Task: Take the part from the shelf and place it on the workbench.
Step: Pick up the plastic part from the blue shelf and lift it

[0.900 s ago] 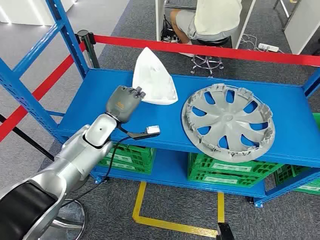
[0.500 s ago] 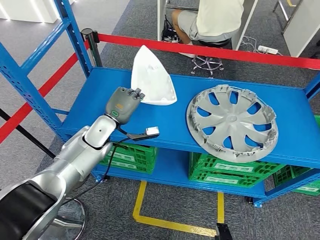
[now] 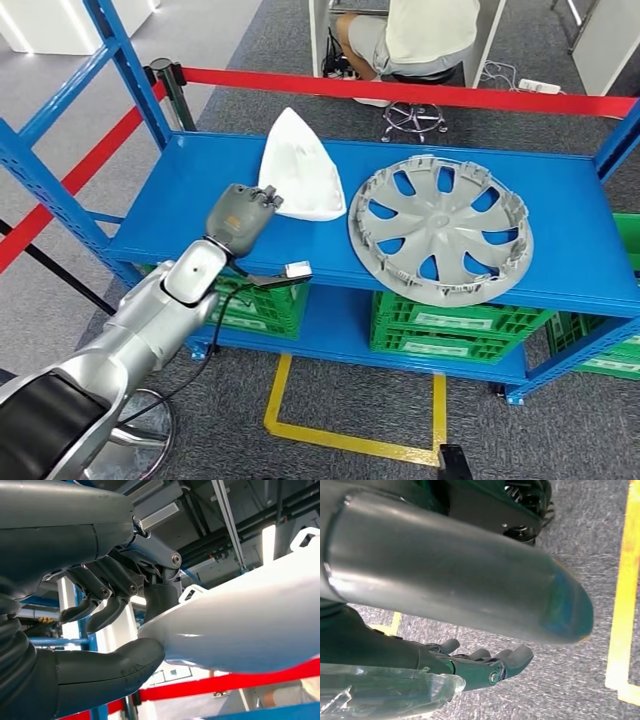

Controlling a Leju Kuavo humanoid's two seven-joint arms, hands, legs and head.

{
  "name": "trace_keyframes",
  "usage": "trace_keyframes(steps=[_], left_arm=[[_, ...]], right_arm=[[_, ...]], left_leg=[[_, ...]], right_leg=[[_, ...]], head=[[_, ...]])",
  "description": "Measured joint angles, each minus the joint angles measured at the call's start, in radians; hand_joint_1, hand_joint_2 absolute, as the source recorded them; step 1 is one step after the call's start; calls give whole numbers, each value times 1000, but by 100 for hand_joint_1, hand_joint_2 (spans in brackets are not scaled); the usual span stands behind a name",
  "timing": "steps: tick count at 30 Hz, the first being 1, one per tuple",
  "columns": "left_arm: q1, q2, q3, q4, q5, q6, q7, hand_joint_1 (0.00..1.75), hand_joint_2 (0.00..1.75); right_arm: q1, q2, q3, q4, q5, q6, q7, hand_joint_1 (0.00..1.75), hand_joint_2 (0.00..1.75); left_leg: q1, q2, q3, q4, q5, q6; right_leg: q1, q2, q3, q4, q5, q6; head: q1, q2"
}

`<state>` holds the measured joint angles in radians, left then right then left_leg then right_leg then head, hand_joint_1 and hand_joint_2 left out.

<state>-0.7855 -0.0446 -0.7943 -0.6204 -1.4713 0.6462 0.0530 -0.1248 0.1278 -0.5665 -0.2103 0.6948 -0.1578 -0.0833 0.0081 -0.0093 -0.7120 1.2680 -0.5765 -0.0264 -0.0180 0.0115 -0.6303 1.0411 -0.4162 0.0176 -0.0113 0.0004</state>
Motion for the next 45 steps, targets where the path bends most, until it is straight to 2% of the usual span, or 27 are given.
trace_keyframes(steps=[2,4,6,8,10,12,14,15,16,18,19,21,22,24,26,28,30,31,32,33,35,37,38,40,41,42,45], left_arm=[[5,1,1,-2,-1,0,0,175,175],[7,2,5,-6,-1,1,0,175,175],[5,2,10,-14,-1,2,0,175,175],[4,3,12,-18,-1,4,0,175,175],[6,5,13,-19,-1,6,0,175,175],[8,6,14,-19,-1,6,0,175,175],[8,7,14,-19,-1,6,-1,175,175],[9,7,14,-19,-1,6,-1,175,175],[10,7,14,-19,-1,6,-1,175,175],[12,7,14,-19,-1,6,-2,175,175],[12,8,14,-19,-1,6,-3,175,175],[11,8,16,-20,-1,6,-3,175,175],[11,8,17,-20,-1,6,-3,175,175],[11,9,18,-20,-1,6,-3,175,175],[11,10,18,-20,-1,6,-4,175,175],[10,13,19,-21,-1,6,-5,175,175],[11,13,21,-21,-1,5,-6,175,175],[12,13,21,-21,-1,5,-7,175,175],[13,13,21,-21,-1,5,-8,175,175],[13,12,21,-21,-1,5,-9,175,175],[12,11,22,-22,-1,5,-10,175,175],[8,10,22,-24,-1,6,-11,175,175],[6,9,23,-25,-1,6,-11,175,175],[7,9,23,-26,-1,5,-11,175,175],[8,9,23,-26,-1,5,-12,175,175],[9,8,23,-26,-1,4,-13,175,175],[9,6,23,-26,0,3,-18,175,175]], right_arm=[[0,0,0,0,2,0,0,0,0],[-2,0,0,0,3,0,-1,0,0],[-3,0,0,-1,4,1,-1,0,0],[-4,0,0,-1,4,2,-2,0,0],[-1,-1,0,0,4,3,-3,0,0],[3,-1,0,0,4,3,-3,0,0],[3,-1,0,0,3,3,-3,0,0],[2,-1,0,0,3,3,-3,0,0],[2,-2,0,0,3,3,-3,0,0],[2,-2,0,0,3,2,-3,0,0],[1,-2,0,-1,3,2,-3,0,0],[-4,-2,0,-2,3,1,-3,0,0],[-6,-3,0,-2,3,0,-3,0,0],[-7,-3,0,-3,3,0,-3,0,0],[-8,-3,-1,-3,3,-1,-2,0,0],[-9,-4,-1,-4,4,-1,-1,0,0],[-9,-4,-1,-4,4,-1,-1,0,0],[-8,-4,-1,-4,5,-1,-1,0,0],[-8,-4,-1,-4,5,-1,-1,0,0],[-8,-4,-1,-4,5,0,-1,0,0],[-9,-5,-1,-4,5,-1,-1,0,0],[-10,-5,-1,-5,5,-1,-1,0,0],[-10,-5,-1,-5,6,-1,-1,0,0],[-7,-5,-1,-5,6,-1,-1,0,0],[-4,-5,-1,-5,6,-1,0,0,0],[0,-5,-1,-5,8,-1,0,0,0],[2,-5,-1,-4,12,-1,0,0,0]], left_leg=[[-1,0,14,13,13,7],[-5,0,91,-98,67,21],[-11,0,164,-220,90,32],[-17,-1,180,-265,93,35],[-16,0,167,-275,111,42],[-11,2,151,-283,134,53],[-12,3,128,-282,154,59],[-12,3,116,-281,164,60],[-13,3,103,-281,174,60],[-14,3,79,-280,193,58],[-14,3,68,-279,203,56],[-15,2,53,-278,221,47],[-15,2,49,-278,229,41],[-14,3,46,-282,245,28],[-12,2,36,-272,225,16],[-9,2,10,-198,137,4],[-6,3,-20,-64,47,-3],[-6,3,-26,-11,33,-5],[-5,3,-19,14,41,-6],[-5,3,5,2,66,-6],[-3,3,99,-107,105,-4],[-5,1,187,-236,98,5],[-8,0,206,-274,91,12],[-11,0,194,-292,103,29],[-11,2,184,-293,115,38],[-9,3,172,-295,128,45],[-10,5,134,-296,162,57]], right_leg=[[5,-1,-13,0,12,-1],[9,0,-24,0,24,-1],[12,0,-34,-1,38,6],[11,0,-42,-7,55,17],[7,-1,-51,-13,64,30],[7,-2,-74,34,9,41],[7,-4,-107,157,-87,47],[7,-4,-118,220,-118,49],[8,-4,-118,259,-126,49],[8,-4,-69,235,-87,48],[8,-4,-21,174,-67,46],[12,-3,76,38,-67,39],[14,-2,101,-6,-78,33],[18,-1,101,-27,-79,19],[15,-4,88,-30,-59,2],[12,-7,69,-33,-34,-10],[11,-7,41,-32,-11,-12],[11,-8,27,-31,1,-11],[11,-8,13,-31,11,-9],[11,-9,-1,-30,22,-8],[10,-8,-23,-28,41,-1],[12,-6,-37,-29,60,9],[12,-6,-42,-32,73,16],[7,-6,-54,-43,97,29],[5,-6,-63,-41,91,34],[5,-6,-75,-22,65,38],[5,-6,-122,149,-77,46]], head=[[0,0],[0,0],[1,0],[1,0],[0,0],[3,0],[6,0],[6,0],[6,0],[6,0],[6,0],[4,0],[5,0],[5,0],[4,0],[1,0],[-1,0],[-1,0],[-1,0],[-1,0],[-1,0],[-1,0],[-1,0],[-2,0],[-2,0],[-1,0],[3,0]])
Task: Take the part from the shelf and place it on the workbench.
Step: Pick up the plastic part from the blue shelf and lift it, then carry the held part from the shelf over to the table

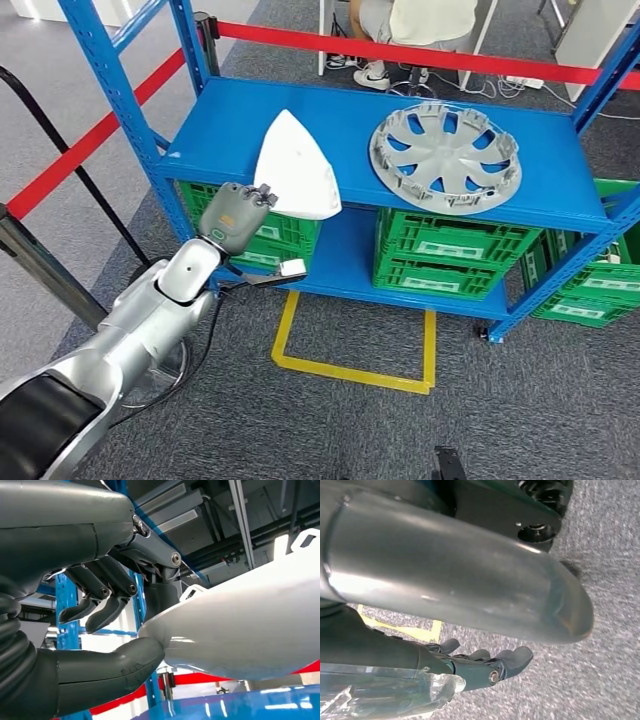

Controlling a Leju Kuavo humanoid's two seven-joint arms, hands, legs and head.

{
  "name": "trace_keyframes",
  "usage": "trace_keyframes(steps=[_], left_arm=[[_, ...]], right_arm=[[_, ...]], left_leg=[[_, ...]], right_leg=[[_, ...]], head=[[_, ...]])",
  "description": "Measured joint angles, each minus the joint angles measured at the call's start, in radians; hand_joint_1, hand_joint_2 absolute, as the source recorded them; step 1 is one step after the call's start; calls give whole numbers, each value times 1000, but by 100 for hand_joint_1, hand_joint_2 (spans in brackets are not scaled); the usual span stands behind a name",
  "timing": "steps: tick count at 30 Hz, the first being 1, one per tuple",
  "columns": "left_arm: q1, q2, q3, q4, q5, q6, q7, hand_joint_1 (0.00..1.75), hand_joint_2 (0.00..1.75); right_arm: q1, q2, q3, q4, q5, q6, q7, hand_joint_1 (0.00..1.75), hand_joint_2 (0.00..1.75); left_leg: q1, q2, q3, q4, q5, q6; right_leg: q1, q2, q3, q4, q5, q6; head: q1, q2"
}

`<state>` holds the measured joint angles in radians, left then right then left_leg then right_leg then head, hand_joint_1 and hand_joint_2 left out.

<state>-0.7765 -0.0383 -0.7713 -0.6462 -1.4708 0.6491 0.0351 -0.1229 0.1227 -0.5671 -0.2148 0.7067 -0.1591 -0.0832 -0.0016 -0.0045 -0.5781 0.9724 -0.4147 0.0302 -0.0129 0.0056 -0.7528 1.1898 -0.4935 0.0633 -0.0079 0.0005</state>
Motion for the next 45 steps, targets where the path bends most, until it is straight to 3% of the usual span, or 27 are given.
trace_keyframes(steps=[1,2,3,5,6,7,9,11,12,14,16,17,18,20,22,24,27,29,31,32,33,35,37,39,41,43,45], left_arm=[[0,0,0,0,0,0,-1,175,175],[1,0,0,0,1,0,-3,175,175],[1,0,0,0,1,0,-5,175,175],[1,0,1,0,2,-3,-10,175,175],[1,0,2,0,3,-5,-11,175,175],[1,0,4,0,3,-7,-12,175,175],[-1,-1,9,0,4,-9,-12,175,175],[-2,-2,11,0,4,-9,-12,175,175],[-3,-2,11,0,4,-8,-12,175,175],[-2,-1,11,0,4,-5,-13,175,175],[-1,-2,11,0,4,-3,-14,175,175],[1,-2,11,0,4,-3,-14,175,175],[2,-2,11,0,4,-3,-14,175,175],[1,-2,11,0,4,-3,-15,175,175],[-2,-4,11,0,4,-3,-15,175,175],[-5,-8,11,-1,4,-2,-15,175,175],[-3,-7,14,-1,4,-2,-15,175,175],[0,-3,16,-1,5,-3,-14,175,175],[7,4,17,-1,5,-3,-13,175,175],[12,9,18,0,6,-3,-13,175,175],[16,14,19,0,6,-3,-13,175,175],[19,19,22,0,6,-3,-13,175,175],[16,23,26,0,6,-4,-13,175,175],[13,28,30,-1,7,-4,-13,175,175],[14,39,34,-1,7,-4,-13,175,175],[15,49,38,-1,8,-5,-13,175,175],[14,51,40,-1,8,-6,-13,175,175]], right_arm=[[-1,0,0,0,1,0,0,0,0],[-2,0,0,0,2,0,0,0,0],[-3,0,0,0,3,0,0,0,0],[-4,-1,0,0,6,-1,0,0,0],[-6,-1,0,0,7,-2,1,0,0],[-8,-1,0,-1,9,-3,1,0,0],[-12,-1,0,-1,11,-6,1,0,0],[-11,-1,0,-1,12,-10,0,0,0],[-10,-1,0,-1,12,-12,0,0,0],[-9,-1,0,-1,12,-16,0,0,0],[-9,-1,0,-1,12,-16,0,0,0],[-8,-1,0,-1,13,-15,0,0,0],[-8,-1,0,-1,14,-14,-1,0,0],[-8,-1,0,-1,23,-13,-3,0,0],[-8,-1,3,-1,37,-14,-3,0,0],[-7,-1,7,-1,46,-15,-3,0,0],[-8,-1,8,-1,52,-16,-1,0,0],[-8,-1,11,-1,57,-20,2,0,0],[-7,-1,14,-1,63,-25,6,0,0],[-7,-1,16,-1,66,-26,8,0,0],[-7,-1,17,-1,68,-27,9,0,0],[-8,-1,21,-1,71,-30,10,0,0],[-10,0,26,-1,76,-35,14,0,0],[-11,0,30,-1,82,-40,20,0,0],[-11,3,33,-1,87,-44,24,0,0],[-12,6,34,-1,89,-45,25,0,0],[-11,8,35,-1,90,-43,25,0,0]], left_leg=[[-1,1,-14,0,11,0],[-2,1,-28,1,23,0],[-2,1,-43,1,34,-1],[-2,1,-70,2,54,-7],[-2,0,-81,2,62,-11],[-3,0,-90,3,71,-17],[-4,1,-96,4,86,-27],[-4,1,-100,6,92,-36],[-3,1,-107,20,78,-43],[-1,1,-138,105,12,-55],[-1,1,-182,239,-57,-59],[-1,1,-193,281,-67,-58],[-2,1,-190,291,-59,-54],[-7,9,-139,209,-5,-39],[-22,37,-77,94,35,-20],[-31,52,-52,37,38,-9],[-22,25,-52,11,33,-1],[-17,7,-52,5,37,4],[-16,-12,-54,5,40,7],[-17,-22,-55,6,41,7],[-16,-32,-55,6,43,6],[-15,-54,-55,8,47,2],[-15,-77,-61,13,52,-6],[-13,-97,-74,16,63,-18],[-9,-111,-87,15,74,-32],[-12,-78,-105,42,52,-45],[-12,-27,-150,146,-15,-57]], right_leg=[[0,0,-10,66,-28,1],[1,0,-9,112,-36,1],[1,0,8,125,-22,0],[2,0,89,43,30,-3],[3,0,146,-29,32,-4],[4,1,196,-101,19,-6],[7,3,246,-182,-16,-11],[6,4,242,-188,-13,-23],[4,3,237,-187,-8,-31],[2,2,230,-188,3,-45],[3,2,223,-187,9,-50],[4,2,221,-186,11,-51],[5,0,219,-186,12,-51],[8,-7,219,-184,12,-51],[15,-15,218,-183,10,-48],[21,-30,215,-183,8,-43],[22,-42,202,-168,-9,-32],[21,-24,165,-88,-59,-26],[20,-11,103,53,-117,-22],[20,-9,79,102,-127,-20],[20,-8,70,115,-118,-19],[17,3,109,25,-51,-18],[9,51,172,-106,0,-19],[5,82,196,-159,9,-24],[7,65,193,-162,16,-36],[4,41,189,-166,26,-50],[3,15,185,-168,33,-58]], head=[[0,0],[0,0],[0,0],[0,0],[0,0],[-1,0],[-2,0],[-4,0],[-6,0],[-10,0],[-11,0],[-11,0],[-11,0],[-12,0],[-11,0],[-11,0],[-10,0],[-8,0],[-6,0],[-7,0],[-6,0],[-6,0],[-7,0],[-8,0],[-7,0],[-14,0],[-24,0]])
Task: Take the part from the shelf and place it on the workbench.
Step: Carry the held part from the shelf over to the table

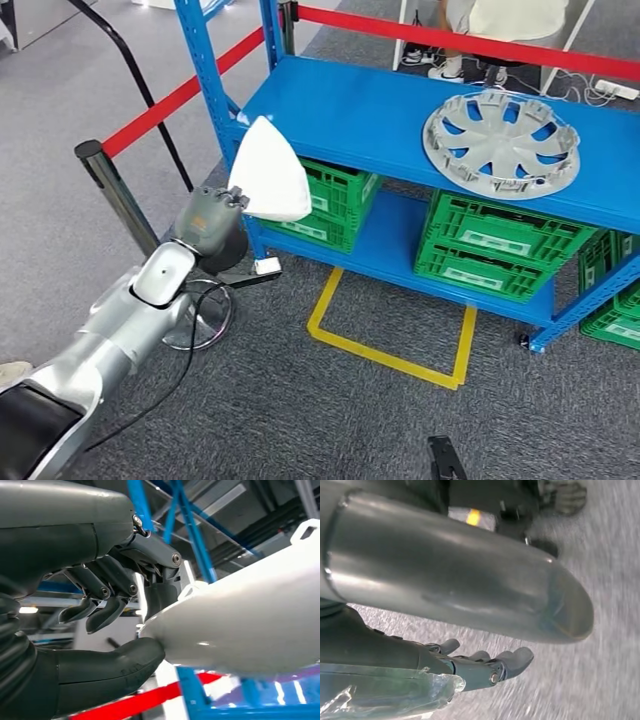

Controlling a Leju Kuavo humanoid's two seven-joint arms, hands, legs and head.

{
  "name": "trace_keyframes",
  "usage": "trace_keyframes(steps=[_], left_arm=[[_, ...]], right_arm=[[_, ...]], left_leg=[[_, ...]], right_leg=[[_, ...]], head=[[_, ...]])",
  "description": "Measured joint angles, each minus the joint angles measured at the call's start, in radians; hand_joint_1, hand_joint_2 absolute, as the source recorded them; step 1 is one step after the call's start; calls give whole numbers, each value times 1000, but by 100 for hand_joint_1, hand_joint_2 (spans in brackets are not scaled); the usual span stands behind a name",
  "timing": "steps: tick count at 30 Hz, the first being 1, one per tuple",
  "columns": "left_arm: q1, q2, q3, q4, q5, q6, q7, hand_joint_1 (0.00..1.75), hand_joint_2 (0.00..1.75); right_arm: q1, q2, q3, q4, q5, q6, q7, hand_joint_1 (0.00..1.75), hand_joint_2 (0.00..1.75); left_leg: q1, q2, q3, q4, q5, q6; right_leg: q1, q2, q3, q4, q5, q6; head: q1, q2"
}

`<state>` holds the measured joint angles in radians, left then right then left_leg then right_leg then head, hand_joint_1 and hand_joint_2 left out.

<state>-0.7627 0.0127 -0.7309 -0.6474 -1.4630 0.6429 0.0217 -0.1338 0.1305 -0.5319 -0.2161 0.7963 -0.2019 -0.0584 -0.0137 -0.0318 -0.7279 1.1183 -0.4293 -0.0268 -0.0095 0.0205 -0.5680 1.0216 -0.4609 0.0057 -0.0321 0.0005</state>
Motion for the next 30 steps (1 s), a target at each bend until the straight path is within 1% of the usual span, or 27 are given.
trace_keyframes(steps=[1,2,3,4,5,7,8,9,11,12,14,15,16,17,18,19,20,21,22,23,24,25,26,27,28,29,30], left_arm=[[0,0,0,0,0,-2,0,175,175],[2,0,0,0,0,-5,0,175,175],[3,0,0,0,0,-9,0,175,175],[4,0,0,0,0,-13,0,175,175],[4,0,0,0,0,-16,0,175,175],[-1,0,1,0,0,-21,0,175,175],[-4,-1,1,0,0,-23,0,175,175],[-7,-2,1,0,0,-25,0,175,175],[-7,0,1,0,6,-32,-4,175,175],[-6,1,1,0,12,-34,-8,175,175],[-7,1,2,0,28,-39,-19,175,175],[-8,-1,3,0,37,-43,-25,175,175],[-8,-2,3,0,46,-46,-31,175,175],[-8,-4,3,0,53,-49,-36,175,175],[-8,-4,4,0,59,-52,-40,175,175],[-8,-3,4,0,62,-53,-42,175,175],[-8,-3,5,-1,65,-54,-44,175,175],[-9,-3,7,-1,67,-54,-45,175,175],[-11,-3,8,-1,69,-53,-47,175,175],[-13,-3,9,-2,73,-53,-48,175,175],[-16,-2,11,-4,76,-53,-50,175,175],[-19,-1,13,-5,79,-52,-51,175,175],[-20,1,15,-6,81,-52,-52,175,175],[-21,4,18,-7,81,-52,-53,175,175],[-22,6,20,-8,81,-52,-54,175,175],[-24,8,21,-9,83,-52,-54,175,175],[-25,8,22,-12,86,-52,-55,175,175]], right_arm=[[2,0,1,0,0,1,0,0,0],[4,0,2,0,1,2,0,0,0],[5,0,3,0,2,2,0,0,0],[5,0,4,0,3,3,0,0,0],[4,0,5,0,3,3,0,0,0],[2,0,5,0,4,3,0,0,0],[2,0,5,0,4,4,0,0,0],[1,0,5,0,4,6,-1,0,0],[2,0,5,0,2,11,-1,0,0],[2,0,5,0,2,13,-1,0,0],[2,0,5,0,1,15,-1,0,0],[4,0,5,0,0,15,-1,0,0],[6,0,5,0,-1,15,-1,0,0],[9,0,5,0,-1,15,-1,0,0],[12,0,5,0,-2,15,-1,0,0],[13,0,5,0,-2,15,-1,0,0],[13,0,5,0,-2,15,-1,0,0],[13,0,5,0,-3,14,0,0,0],[12,0,5,0,-3,13,0,0,0],[12,0,5,0,-4,12,1,0,0],[12,0,5,0,-5,10,2,0,0],[12,0,5,0,-6,9,3,0,0],[13,0,5,0,-6,8,4,0,0],[12,1,5,0,-6,7,5,0,0],[12,1,5,0,-6,6,5,0,0],[12,2,5,0,-6,6,5,0,0],[12,2,5,0,-6,6,5,0,0]], left_leg=[[3,11,-29,71,-35,-5],[7,17,-50,128,-57,-8],[11,20,-55,155,-62,-11],[14,23,-40,142,-50,-12],[16,30,-6,93,-25,-13],[13,75,78,-45,19,-10],[10,94,104,-93,28,-5],[7,106,116,-120,31,2],[3,88,111,-127,33,18],[4,76,109,-129,37,25],[8,53,107,-133,43,38],[9,41,105,-133,45,43],[8,28,104,-133,46,47],[7,14,102,-133,48,49],[6,0,102,-133,49,50],[6,-14,101,-132,50,50],[5,-28,101,-132,52,49],[6,-42,101,-131,53,46],[6,-55,99,-130,55,43],[6,-66,95,-127,58,39],[7,-77,89,-126,62,33],[9,-88,84,-127,67,26],[12,-99,80,-128,72,19],[12,-97,76,-129,73,13],[11,-80,71,-121,65,8],[8,-54,58,-95,46,3],[8,-21,36,-46,16,-1]], right_leg=[[0,-15,-3,0,1,-1],[0,-31,-6,0,3,-1],[-1,-46,-8,0,4,-1],[-1,-60,-9,0,5,0],[-2,-73,-9,0,6,1],[2,-95,-10,2,6,8],[6,-106,-10,2,6,13],[10,-116,-11,1,6,18],[12,-139,-9,-2,6,27],[10,-136,-12,2,1,32],[6,-91,-39,63,-41,40],[4,-59,-67,126,-75,41],[4,-37,-99,200,-109,41],[5,-27,-129,263,-131,41],[6,-23,-146,297,-136,39],[6,-21,-144,289,-120,37],[6,-16,-124,242,-88,35],[5,-2,-89,170,-50,32],[1,24,-56,99,-24,30],[-2,45,-30,47,-8,29],[-3,60,-16,18,-3,29],[-2,64,-13,13,-5,28],[-1,54,-12,11,-1,24],[-1,43,-12,9,3,19],[-2,32,-11,7,7,13],[-3,20,-11,4,10,7],[-3,6,-11,3,11,3]], head=[[-2,0],[-2,0],[-3,0],[-3,0],[-3,0],[-4,0],[-3,0],[-2,0],[1,0],[1,0],[4,0],[6,0],[8,0],[9,0],[9,0],[9,0],[9,0],[10,0],[9,0],[9,0],[9,0],[9,0],[8,0],[9,0],[5,0],[1,0],[-3,0]])
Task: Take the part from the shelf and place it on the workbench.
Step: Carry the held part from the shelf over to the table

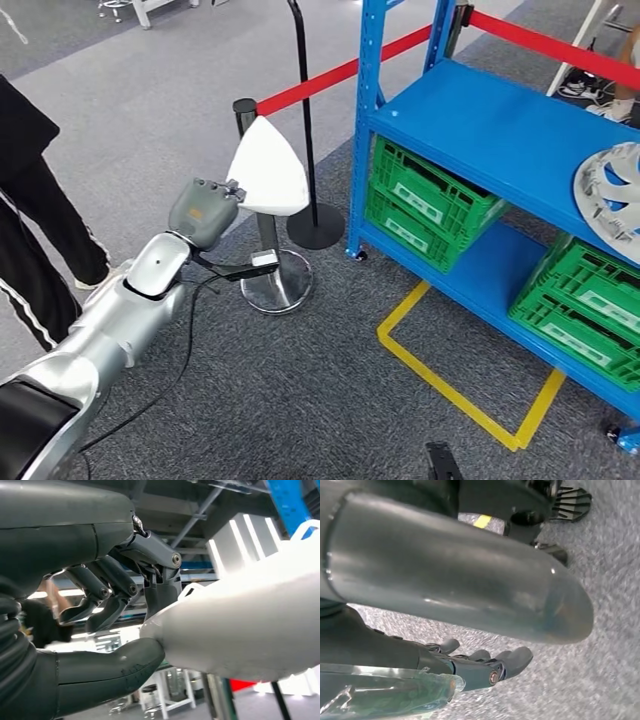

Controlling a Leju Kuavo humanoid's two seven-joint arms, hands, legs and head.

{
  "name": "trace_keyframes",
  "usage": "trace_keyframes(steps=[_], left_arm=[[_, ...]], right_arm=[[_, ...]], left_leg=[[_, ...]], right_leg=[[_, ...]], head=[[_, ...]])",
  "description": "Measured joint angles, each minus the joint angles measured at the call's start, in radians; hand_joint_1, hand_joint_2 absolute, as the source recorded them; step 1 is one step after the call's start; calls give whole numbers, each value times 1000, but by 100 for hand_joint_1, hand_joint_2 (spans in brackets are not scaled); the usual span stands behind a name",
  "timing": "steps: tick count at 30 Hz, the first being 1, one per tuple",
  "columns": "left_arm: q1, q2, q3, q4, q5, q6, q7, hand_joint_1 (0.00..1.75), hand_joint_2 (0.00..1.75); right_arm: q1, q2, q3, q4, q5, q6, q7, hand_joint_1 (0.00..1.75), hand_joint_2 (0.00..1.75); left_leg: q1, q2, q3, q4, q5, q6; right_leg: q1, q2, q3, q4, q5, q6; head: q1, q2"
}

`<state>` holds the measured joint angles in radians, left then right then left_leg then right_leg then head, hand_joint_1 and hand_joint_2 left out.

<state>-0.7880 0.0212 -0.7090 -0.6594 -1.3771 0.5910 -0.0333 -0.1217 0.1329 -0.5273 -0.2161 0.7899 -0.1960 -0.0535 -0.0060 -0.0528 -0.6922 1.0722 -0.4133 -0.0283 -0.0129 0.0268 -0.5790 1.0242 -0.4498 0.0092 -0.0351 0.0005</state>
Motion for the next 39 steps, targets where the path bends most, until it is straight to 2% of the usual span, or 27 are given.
trace_keyframes(steps=[2,3,4,6,8,9,10,12,14,16,18,19,20,21,23,25,26,27,28,29,31,32,34,35,36,37,39], left_arm=[[-2,0,1,-7,12,0,-2,175,175],[-2,1,2,-11,20,-3,-4,175,175],[-3,4,4,-18,28,-8,-6,175,175],[-11,11,9,-37,45,-23,-10,175,175],[-30,18,17,-65,64,-43,-17,175,175],[-42,22,21,-79,72,-54,-20,175,175],[-53,28,25,-92,80,-65,-23,175,175],[-72,41,32,-114,98,-88,-29,175,175],[-91,53,40,-137,118,-106,-36,175,175],[-107,57,47,-157,133,-109,-38,175,175],[-112,56,52,-172,138,-96,-34,175,175],[-111,56,54,-178,138,-89,-31,175,175],[-111,56,55,-184,138,-84,-30,175,175],[-111,56,56,-189,138,-81,-28,175,175],[-112,56,59,-198,137,-79,-27,175,175],[-112,57,61,-203,137,-78,-26,175,175],[-112,58,62,-204,136,-77,-25,175,175],[-111,60,64,-206,136,-76,-25,175,175],[-110,62,67,-207,136,-76,-24,175,175],[-111,64,69,-208,136,-74,-24,175,175],[-111,64,71,-212,131,-63,-20,175,175],[-108,63,72,-213,126,-52,-17,175,175],[-98,62,74,-213,114,-25,-8,175,175],[-94,62,76,-214,110,-14,-4,175,175],[-91,61,79,-215,109,-7,-1,175,175],[-90,60,84,-217,111,-4,1,175,175],[-89,52,95,-224,124,-2,2,175,175]], right_arm=[[3,0,0,0,-1,-2,0,0,0],[4,0,0,0,-2,-3,0,0,0],[4,0,-1,0,-3,-4,0,0,0],[3,0,-1,0,-4,-4,-1,0,0],[2,0,-1,0,-4,-4,-4,0,0],[2,-1,-1,0,-4,-4,-5,0,0],[2,-1,-1,0,-5,-4,-6,0,0],[1,-1,-2,0,-5,-4,-7,0,0],[1,0,-3,0,-5,-5,-8,0,0],[4,0,-7,0,-6,-8,-9,0,0],[7,0,-10,0,-6,-9,-9,0,0],[7,0,-11,0,-7,-10,-9,0,0],[7,0,-11,0,-7,-10,-9,0,0],[7,0,-11,0,-7,-11,-9,0,0],[5,0,-11,0,-8,-11,-9,0,0],[5,0,-11,1,-8,-11,-8,0,0],[5,0,-11,1,-8,-11,-8,0,0],[4,0,-12,1,-9,-12,-8,0,0],[3,0,-12,1,-9,-13,-8,0,0],[2,0,-13,1,-9,-14,-8,0,0],[1,0,-14,1,-9,-14,-9,0,0],[2,0,-14,1,-9,-14,-9,0,0],[5,0,-16,1,-9,-15,-8,0,0],[5,0,-17,1,-9,-16,-8,0,0],[4,0,-18,1,-9,-16,-8,0,0],[3,0,-19,1,-9,-16,-8,0,0],[2,0,-20,0,-9,-16,-8,0,0]], left_leg=[[3,35,-60,136,-65,-9],[6,39,-80,186,-81,-12],[8,41,-84,201,-79,-13],[10,54,-34,117,-29,-13],[5,98,40,-17,17,-8],[2,114,60,-58,27,-2],[-2,120,67,-77,28,4],[-4,97,62,-81,30,19],[0,75,61,-83,33,32],[2,51,61,-85,35,43],[2,24,61,-84,36,47],[1,9,61,-84,36,47],[2,-7,62,-83,36,47],[3,-22,62,-82,37,46],[4,-51,59,-77,37,39],[7,-75,47,-73,42,27],[9,-88,42,-73,47,20],[13,-98,38,-76,51,13],[12,-89,33,-73,48,8],[11,-65,23,-56,36,3],[6,5,-23,39,-17,-3],[7,25,-55,107,-48,-5],[10,39,-99,198,-75,-8],[11,41,-96,193,-63,-9],[11,47,-73,151,-36,-8],[11,65,-35,83,-3,-7],[4,106,31,-36,33,-2]], right_leg=[[1,-28,-1,0,0,-3],[1,-42,-2,0,0,-3],[1,-56,-2,0,0,-3],[1,-81,-1,0,-1,-2],[7,-105,-2,2,-4,4],[11,-115,-2,3,-6,8],[15,-126,-2,3,-7,13],[14,-140,-3,3,-10,22],[9,-106,-19,36,-36,31],[7,-51,-69,150,-94,34],[7,-31,-132,278,-139,34],[7,-29,-147,300,-136,33],[6,-27,-143,280,-113,32],[5,-21,-119,224,-77,32],[-5,27,-56,86,-17,32],[-12,67,-26,24,-2,33],[-11,68,-23,21,-4,31],[-9,55,-24,21,-1,26],[-8,43,-23,19,2,19],[-8,30,-22,15,4,12],[-6,4,-19,10,7,2],[-4,-11,-19,10,7,-1],[-2,-40,-19,10,5,-2],[-2,-54,-19,10,4,-2],[-2,-68,-18,10,2,-1],[-1,-81,-16,10,0,1],[6,-104,-12,12,-7,10]], head=[[-5,0],[-5,0],[-5,0],[-5,0],[-6,0],[-3,0],[-1,0],[3,0],[3,0],[6,0],[8,0],[8,0],[7,0],[8,0],[8,0],[7,0],[7,0],[6,0],[5,0],[1,0],[-5,0],[-8,0],[-8,0],[-8,0],[-8,0],[-8,0],[-8,0]])
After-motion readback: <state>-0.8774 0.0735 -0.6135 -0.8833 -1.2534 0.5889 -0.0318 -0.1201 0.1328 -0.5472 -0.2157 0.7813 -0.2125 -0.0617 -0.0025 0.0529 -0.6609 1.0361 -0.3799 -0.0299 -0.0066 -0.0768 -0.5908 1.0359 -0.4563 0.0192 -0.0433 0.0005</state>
